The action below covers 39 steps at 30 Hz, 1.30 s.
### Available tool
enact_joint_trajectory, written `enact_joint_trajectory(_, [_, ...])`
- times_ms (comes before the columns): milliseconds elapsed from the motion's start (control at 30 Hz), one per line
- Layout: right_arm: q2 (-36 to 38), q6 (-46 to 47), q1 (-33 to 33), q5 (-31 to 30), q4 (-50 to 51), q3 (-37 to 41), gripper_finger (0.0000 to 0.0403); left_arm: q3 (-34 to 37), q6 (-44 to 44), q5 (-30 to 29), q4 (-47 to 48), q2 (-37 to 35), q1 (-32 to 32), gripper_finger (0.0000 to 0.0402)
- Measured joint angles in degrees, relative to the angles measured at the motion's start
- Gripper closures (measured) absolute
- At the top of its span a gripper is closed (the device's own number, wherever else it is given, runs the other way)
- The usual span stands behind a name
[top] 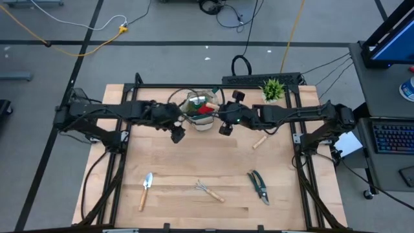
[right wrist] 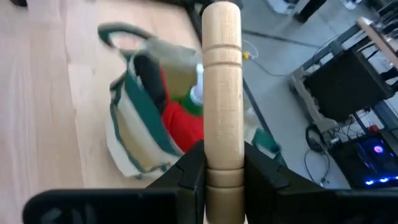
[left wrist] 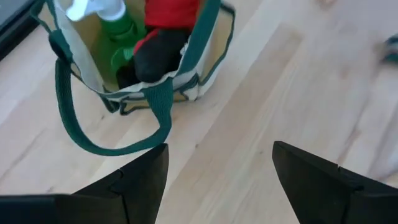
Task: Pick & Place Garden tools in Gardening bag
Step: Put the top trowel into the gardening bag
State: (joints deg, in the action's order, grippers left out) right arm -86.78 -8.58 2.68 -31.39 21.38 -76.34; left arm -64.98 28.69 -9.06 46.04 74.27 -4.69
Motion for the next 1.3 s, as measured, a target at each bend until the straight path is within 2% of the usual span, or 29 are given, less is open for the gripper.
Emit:
enact_joint_trajectory(167, [1.59,0.0,0.34,2.11,-5.21,-0.02,0.0343,8.75,0.56,0.0,-11.61,-8.42,0.36,0.0107])
enact_joint_trajectory(333, [3.36,0.49,1.99,7.94,-10.73,-0.09,0.0343,17.28,0.94,-0.48,-21.96,-15.46,1.13,0.0107])
enact_joint_trajectory(633, [4.33,5.13,6.9,23.0,-24.54,-0.11,0.0343,29.43,3.14,-3.02,-32.64,-23.26,2.31,0.0107])
enact_joint_trajectory(967, [4.3,14.47,13.63,40.55,-42.76,2.02,0.0343,33.4,1.3,-3.47,-34.84,-24.6,2.41,0.0107])
enact_joint_trajectory(1167, [4.28,23.61,17.05,49.3,-62.96,9.5,0.0343,33.4,-1.3,-3.56,-36.44,-24.6,2.09,0.0107])
enact_joint_trajectory(1300, [4.28,29.78,18.87,51.76,-75.37,15.83,0.0343,33.4,-1.46,-3.43,-36.68,-24.59,1.65,0.0107])
